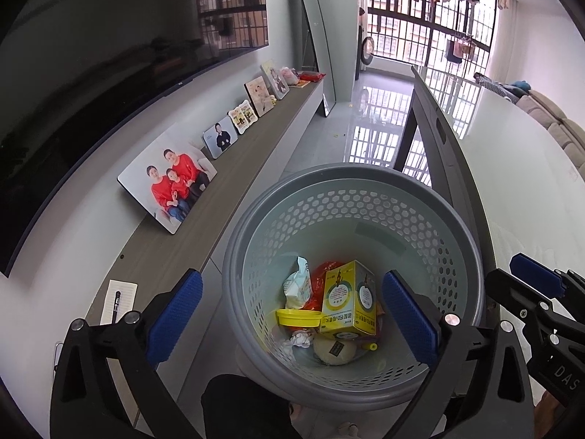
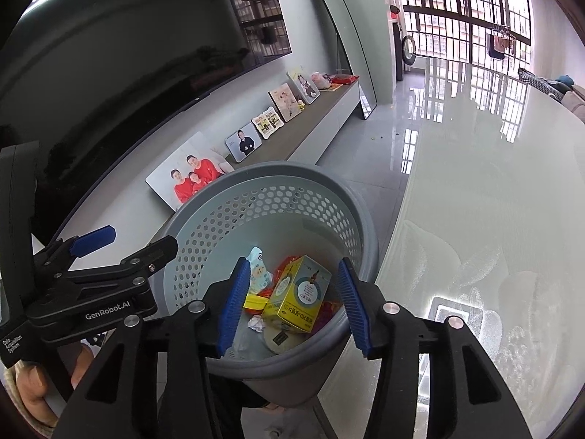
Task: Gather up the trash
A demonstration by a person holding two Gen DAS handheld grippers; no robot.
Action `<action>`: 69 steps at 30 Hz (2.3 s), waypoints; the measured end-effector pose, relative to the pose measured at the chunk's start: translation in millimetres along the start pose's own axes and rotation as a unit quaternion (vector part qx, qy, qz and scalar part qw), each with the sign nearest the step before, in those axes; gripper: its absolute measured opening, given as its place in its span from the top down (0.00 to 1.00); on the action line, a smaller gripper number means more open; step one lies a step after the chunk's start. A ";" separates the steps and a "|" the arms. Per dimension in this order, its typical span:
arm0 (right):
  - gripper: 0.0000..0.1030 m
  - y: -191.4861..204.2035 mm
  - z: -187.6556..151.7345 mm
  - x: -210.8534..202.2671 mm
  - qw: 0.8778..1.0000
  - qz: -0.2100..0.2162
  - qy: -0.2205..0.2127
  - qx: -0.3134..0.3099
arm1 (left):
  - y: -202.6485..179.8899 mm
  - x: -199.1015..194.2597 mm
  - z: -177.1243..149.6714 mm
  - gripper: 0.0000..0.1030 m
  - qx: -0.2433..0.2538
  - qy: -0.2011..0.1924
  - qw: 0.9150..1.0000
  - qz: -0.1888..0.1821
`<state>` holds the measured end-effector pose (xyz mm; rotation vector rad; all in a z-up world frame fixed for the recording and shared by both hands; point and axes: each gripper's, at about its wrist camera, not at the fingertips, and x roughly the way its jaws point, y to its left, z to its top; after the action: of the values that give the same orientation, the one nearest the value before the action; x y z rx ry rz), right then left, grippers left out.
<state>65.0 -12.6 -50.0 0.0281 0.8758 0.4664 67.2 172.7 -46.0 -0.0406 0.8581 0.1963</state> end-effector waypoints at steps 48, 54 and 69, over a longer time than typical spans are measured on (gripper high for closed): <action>0.47 0.6 -3.6 -11.5 1.000 -0.008 -0.006 -0.008 | 0.7 -9.6 -4.9 0.06 0.009 -0.004 1.000 0.024; 0.47 0.7 -3.5 -11.3 1.000 -0.008 -0.005 -0.007 | 0.2 -9.5 -4.9 0.06 0.010 -0.005 1.000 0.026; 0.47 1.0 -2.7 -13.6 1.000 -0.008 -0.006 -0.007 | -0.9 -8.4 -4.8 0.06 0.012 -0.002 1.000 0.028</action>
<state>55.1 -17.6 -41.6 0.0115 0.8611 0.4575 58.4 169.9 -42.8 0.0067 0.8577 0.2391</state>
